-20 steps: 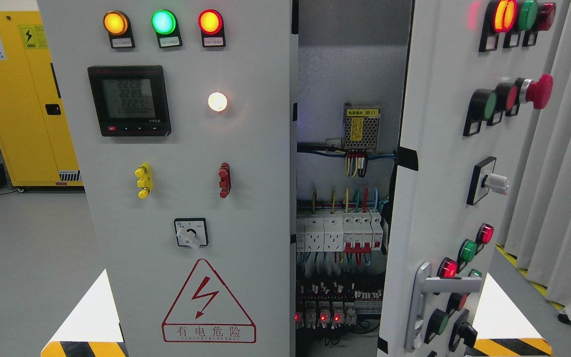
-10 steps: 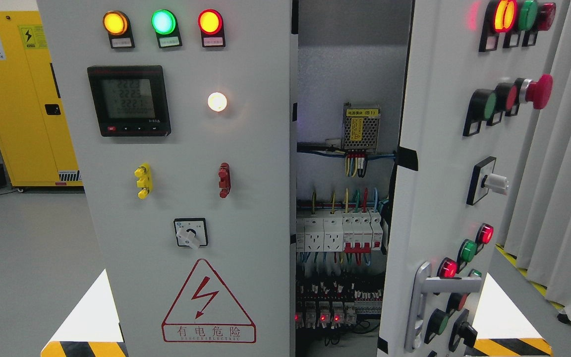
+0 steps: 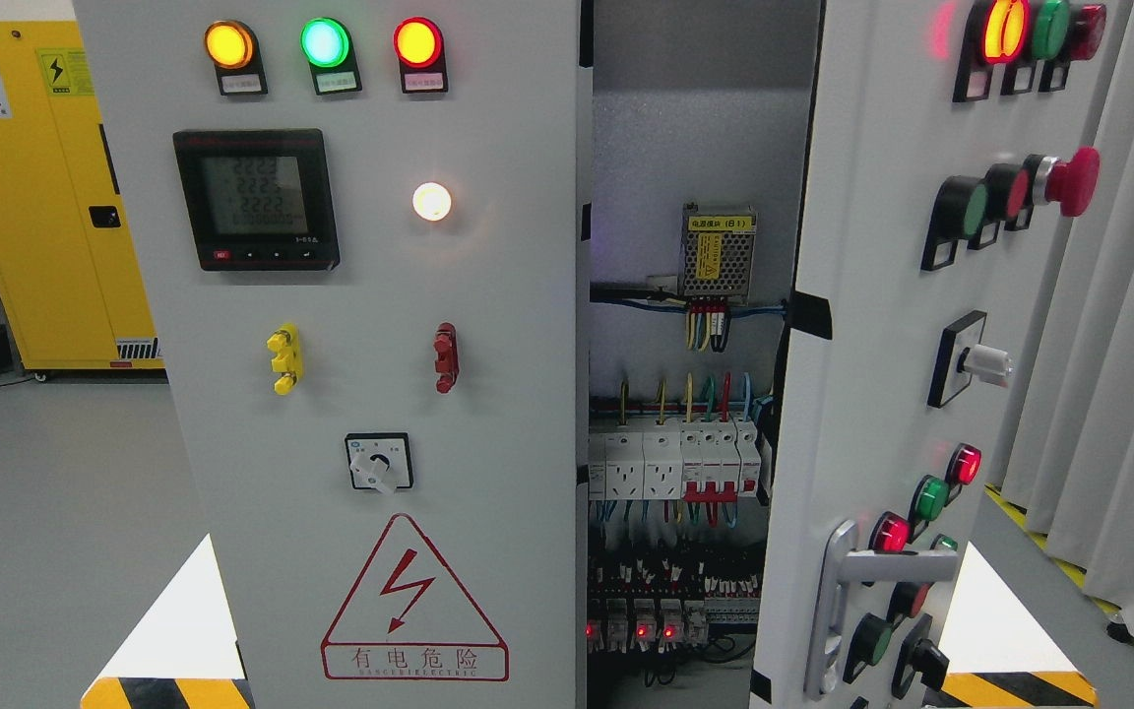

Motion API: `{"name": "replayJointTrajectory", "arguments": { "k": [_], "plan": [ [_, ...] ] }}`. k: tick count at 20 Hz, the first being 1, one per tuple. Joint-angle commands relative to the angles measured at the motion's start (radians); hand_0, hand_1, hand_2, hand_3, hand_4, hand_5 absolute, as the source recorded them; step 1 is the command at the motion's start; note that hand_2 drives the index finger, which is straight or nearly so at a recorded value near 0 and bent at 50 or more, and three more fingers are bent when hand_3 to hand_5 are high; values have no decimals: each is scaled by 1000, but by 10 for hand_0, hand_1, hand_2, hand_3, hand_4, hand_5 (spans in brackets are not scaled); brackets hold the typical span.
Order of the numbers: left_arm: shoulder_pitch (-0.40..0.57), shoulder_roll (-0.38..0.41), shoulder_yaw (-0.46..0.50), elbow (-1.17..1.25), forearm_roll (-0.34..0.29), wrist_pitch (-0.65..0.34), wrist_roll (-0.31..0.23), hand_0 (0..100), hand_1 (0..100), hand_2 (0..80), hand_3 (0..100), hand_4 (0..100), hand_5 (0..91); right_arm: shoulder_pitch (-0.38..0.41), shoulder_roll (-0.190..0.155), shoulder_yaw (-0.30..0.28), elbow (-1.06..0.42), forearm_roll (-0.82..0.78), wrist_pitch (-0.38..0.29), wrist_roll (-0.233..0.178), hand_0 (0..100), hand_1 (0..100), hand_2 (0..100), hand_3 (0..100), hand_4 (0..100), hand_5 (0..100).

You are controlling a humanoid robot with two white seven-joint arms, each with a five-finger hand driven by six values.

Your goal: Open door with both hands

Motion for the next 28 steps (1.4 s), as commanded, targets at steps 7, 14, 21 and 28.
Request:
{"name": "replayJointTrajectory", "arguments": {
  "k": [7, 14, 21, 28],
  "plan": [
    [-17, 249, -69, -482, 81, -3, -223, 0, 0, 0, 0, 0, 0, 0, 0, 0, 0, -2, -1, 1, 214, 75, 0, 0, 0, 0],
    [-165, 289, -77, -556, 199, 3, -191, 0, 0, 0, 0, 0, 0, 0, 0, 0, 0, -2, -1, 4, 213, 77, 0, 0, 0, 0],
    [-418, 369, -172, -558, 377, 98, -159, 0, 0, 0, 0, 0, 0, 1, 0, 0, 0, -2, -1, 4, 213, 76, 0, 0, 0, 0],
    [-495, 394, -245, -637, 383, 140, -148, 0, 0, 0, 0, 0, 0, 1, 0, 0, 0, -3, -1, 4, 213, 75, 0, 0, 0, 0]
  ]
}}
